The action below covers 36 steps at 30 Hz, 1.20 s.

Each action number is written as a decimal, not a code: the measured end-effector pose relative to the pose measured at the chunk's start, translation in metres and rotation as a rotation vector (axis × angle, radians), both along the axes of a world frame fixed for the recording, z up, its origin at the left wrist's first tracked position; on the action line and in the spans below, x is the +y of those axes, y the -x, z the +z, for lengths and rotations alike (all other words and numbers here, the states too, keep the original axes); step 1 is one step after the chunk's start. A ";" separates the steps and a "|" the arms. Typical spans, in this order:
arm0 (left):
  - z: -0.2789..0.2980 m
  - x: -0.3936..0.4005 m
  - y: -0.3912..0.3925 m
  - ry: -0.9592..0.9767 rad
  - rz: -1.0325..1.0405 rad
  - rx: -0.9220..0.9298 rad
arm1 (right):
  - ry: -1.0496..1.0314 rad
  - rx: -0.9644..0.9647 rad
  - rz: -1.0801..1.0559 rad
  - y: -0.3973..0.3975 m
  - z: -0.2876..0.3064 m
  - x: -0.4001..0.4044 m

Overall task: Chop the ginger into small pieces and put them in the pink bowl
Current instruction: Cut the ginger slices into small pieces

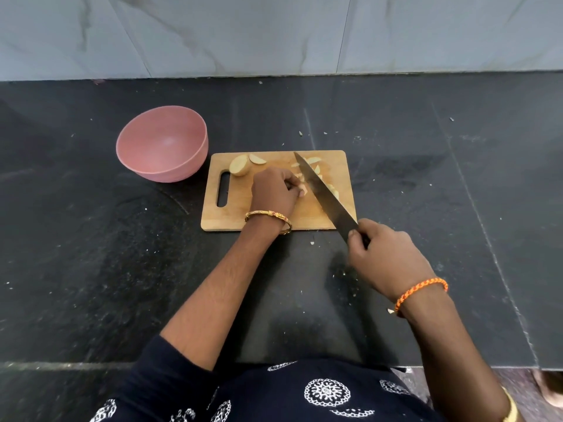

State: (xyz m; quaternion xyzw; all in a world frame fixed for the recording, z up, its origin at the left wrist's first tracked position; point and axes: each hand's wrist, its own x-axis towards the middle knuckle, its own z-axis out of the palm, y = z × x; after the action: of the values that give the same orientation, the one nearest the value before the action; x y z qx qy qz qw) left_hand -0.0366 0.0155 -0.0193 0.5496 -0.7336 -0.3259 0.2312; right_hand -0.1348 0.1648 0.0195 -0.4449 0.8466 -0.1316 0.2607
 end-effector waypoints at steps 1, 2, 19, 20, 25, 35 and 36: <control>0.002 -0.003 -0.003 0.014 -0.002 -0.016 | 0.024 -0.016 -0.019 0.002 -0.001 0.000; 0.005 -0.006 -0.006 0.036 0.002 -0.030 | 0.047 -0.028 -0.040 0.003 -0.003 -0.001; -0.004 -0.028 -0.011 0.108 -0.060 -0.144 | 0.086 -0.056 0.012 0.007 -0.014 -0.018; -0.005 -0.029 -0.011 0.102 -0.053 -0.133 | 0.084 -0.048 0.017 0.006 -0.014 -0.021; -0.009 -0.028 -0.010 0.110 -0.006 -0.093 | 0.060 -0.037 0.039 0.000 -0.015 -0.032; -0.008 -0.027 -0.006 0.083 0.094 -0.030 | -0.157 -0.022 0.138 -0.003 -0.004 -0.033; -0.007 -0.029 -0.006 0.066 0.081 -0.040 | -0.162 -0.016 0.139 -0.001 -0.003 -0.030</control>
State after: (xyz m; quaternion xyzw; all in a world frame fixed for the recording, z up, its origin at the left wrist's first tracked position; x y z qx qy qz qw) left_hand -0.0305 -0.0131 -0.0262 0.5774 -0.7256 -0.2809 0.2473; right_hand -0.1341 0.1350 0.0168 -0.4791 0.8194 -0.0481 0.3111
